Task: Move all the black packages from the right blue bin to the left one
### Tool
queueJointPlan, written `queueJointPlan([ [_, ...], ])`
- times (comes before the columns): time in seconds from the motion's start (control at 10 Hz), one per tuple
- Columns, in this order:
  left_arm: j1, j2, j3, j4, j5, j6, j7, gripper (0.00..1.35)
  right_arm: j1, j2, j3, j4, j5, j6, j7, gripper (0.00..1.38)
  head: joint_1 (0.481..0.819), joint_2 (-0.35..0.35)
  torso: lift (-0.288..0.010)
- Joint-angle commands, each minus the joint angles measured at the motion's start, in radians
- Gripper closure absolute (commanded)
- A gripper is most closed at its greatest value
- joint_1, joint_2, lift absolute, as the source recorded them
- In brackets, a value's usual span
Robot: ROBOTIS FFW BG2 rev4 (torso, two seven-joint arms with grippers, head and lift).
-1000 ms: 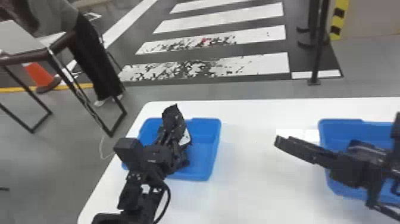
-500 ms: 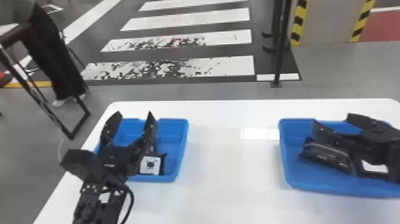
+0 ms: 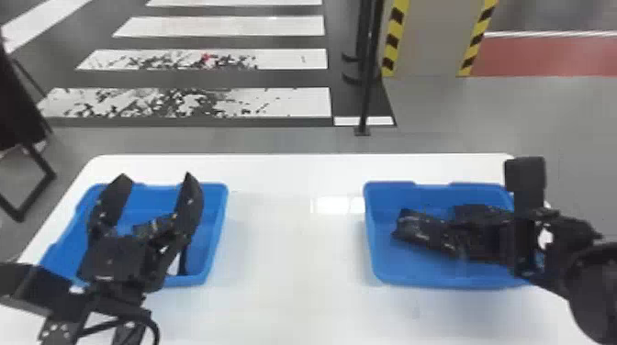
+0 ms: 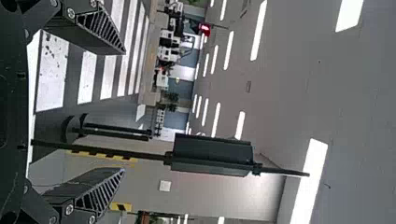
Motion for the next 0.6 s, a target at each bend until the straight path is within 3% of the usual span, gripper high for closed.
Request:
queueJointPlan([
  [0.0,0.003,0.004,-0.024,-0.003,0.017,0.013,-0.002,0.15,-0.019,-0.002,0.033,0.068,0.001,0.009,0.000,0.06,0.695,0.011,-0.132],
  [0.2,0.001,0.009,-0.038,-0.003,0.051,0.008,-0.007,0.15,-0.060,-0.009,0.079,0.154,0.009,0.004,0.000,0.06,0.695,0.001,-0.132],
  [0.5,0.001,0.010,-0.044,-0.003,0.039,-0.004,-0.009,0.15,-0.085,-0.011,0.083,0.189,0.035,-0.013,-0.012,0.06,0.695,-0.005,-0.132],
])
